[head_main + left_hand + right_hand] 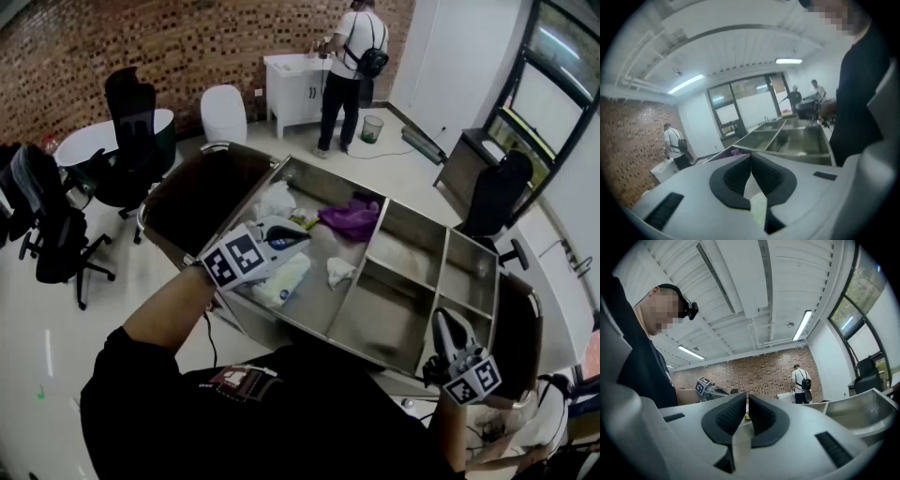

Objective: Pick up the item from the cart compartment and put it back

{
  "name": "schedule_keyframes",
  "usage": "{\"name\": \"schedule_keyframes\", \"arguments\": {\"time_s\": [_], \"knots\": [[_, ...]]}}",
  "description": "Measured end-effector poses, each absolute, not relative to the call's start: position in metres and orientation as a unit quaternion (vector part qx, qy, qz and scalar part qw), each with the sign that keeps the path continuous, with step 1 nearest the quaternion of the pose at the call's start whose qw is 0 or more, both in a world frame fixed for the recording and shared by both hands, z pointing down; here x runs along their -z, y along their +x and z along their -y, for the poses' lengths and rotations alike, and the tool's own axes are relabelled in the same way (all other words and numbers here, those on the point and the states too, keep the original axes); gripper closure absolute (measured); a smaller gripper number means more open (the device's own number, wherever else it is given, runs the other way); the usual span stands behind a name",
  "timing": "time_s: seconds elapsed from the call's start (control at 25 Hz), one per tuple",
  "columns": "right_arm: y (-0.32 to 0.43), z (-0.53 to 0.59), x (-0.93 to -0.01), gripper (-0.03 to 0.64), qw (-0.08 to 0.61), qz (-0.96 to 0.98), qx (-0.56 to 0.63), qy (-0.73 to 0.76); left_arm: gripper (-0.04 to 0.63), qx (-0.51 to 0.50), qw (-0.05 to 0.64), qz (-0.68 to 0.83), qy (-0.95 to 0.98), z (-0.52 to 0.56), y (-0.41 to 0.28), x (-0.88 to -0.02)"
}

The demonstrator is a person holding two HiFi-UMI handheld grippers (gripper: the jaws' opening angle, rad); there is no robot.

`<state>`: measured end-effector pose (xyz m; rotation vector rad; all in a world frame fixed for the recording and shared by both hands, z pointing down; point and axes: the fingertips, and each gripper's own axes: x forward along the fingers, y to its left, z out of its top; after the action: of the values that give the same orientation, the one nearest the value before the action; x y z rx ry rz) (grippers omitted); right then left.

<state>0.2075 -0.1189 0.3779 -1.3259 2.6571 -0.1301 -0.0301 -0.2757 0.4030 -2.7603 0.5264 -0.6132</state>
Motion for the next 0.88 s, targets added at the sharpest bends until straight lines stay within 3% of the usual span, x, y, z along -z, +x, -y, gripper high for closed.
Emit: {"name": "schedule_keyframes", "arguments": {"time_s": [0.04,0.12,0.24,0.4,0.88], "knots": [[0.209,0.118,-0.378,0.595,0.084,-0.891,0.042,-0.445,0.591,0.255,0.157,-0.185,-0.936,0.295,-0.04,-0.411],[0.211,0.117,-0.377,0.595,0.083,-0.89,0.039,-0.446,0.467,0.343,0.202,-0.188,-0.898,0.332,-0.06,-0.428],[0.215,0.113,-0.377,0.595,0.079,-0.888,0.037,-0.451,0.342,0.47,0.253,-0.178,-0.827,0.38,-0.085,-0.46],[0.221,0.108,-0.376,0.595,0.081,-0.882,0.038,-0.462,0.235,0.582,0.275,-0.145,-0.751,0.419,-0.098,-0.485],[0.249,0.087,-0.381,0.594,0.081,-0.859,0.045,-0.503,0.215,0.725,0.245,-0.058,-0.641,0.47,-0.108,-0.549]]}}
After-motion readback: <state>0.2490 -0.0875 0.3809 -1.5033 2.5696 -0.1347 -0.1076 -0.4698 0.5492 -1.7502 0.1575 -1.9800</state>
